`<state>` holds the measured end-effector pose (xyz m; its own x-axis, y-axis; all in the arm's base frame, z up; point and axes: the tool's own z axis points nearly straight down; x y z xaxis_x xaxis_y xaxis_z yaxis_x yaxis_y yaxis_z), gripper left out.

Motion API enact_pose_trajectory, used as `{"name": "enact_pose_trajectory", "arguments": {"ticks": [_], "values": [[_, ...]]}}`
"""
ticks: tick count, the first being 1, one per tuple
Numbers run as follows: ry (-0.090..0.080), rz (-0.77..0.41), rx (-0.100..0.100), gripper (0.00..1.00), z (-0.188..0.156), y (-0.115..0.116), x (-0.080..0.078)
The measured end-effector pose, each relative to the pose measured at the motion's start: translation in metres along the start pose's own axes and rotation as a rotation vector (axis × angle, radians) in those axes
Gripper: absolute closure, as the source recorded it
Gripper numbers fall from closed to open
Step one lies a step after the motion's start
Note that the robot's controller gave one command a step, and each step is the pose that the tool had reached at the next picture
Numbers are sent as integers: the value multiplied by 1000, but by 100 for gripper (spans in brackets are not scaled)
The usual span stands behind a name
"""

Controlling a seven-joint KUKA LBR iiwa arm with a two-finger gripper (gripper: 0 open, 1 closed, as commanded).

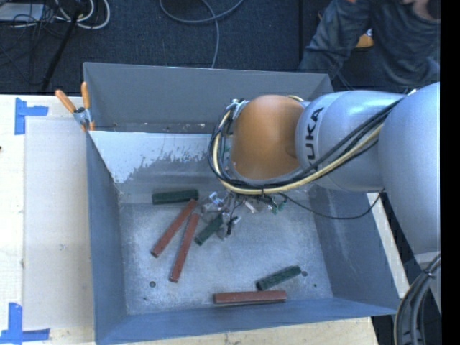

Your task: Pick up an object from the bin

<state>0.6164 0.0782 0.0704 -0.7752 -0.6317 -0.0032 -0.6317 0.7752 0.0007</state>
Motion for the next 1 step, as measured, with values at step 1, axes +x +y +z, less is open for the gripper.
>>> {"name": "enact_pose_trajectory", "arguments": {"ticks": [1], "values": [[0, 15, 1, 100, -141, 2, 17]]}}
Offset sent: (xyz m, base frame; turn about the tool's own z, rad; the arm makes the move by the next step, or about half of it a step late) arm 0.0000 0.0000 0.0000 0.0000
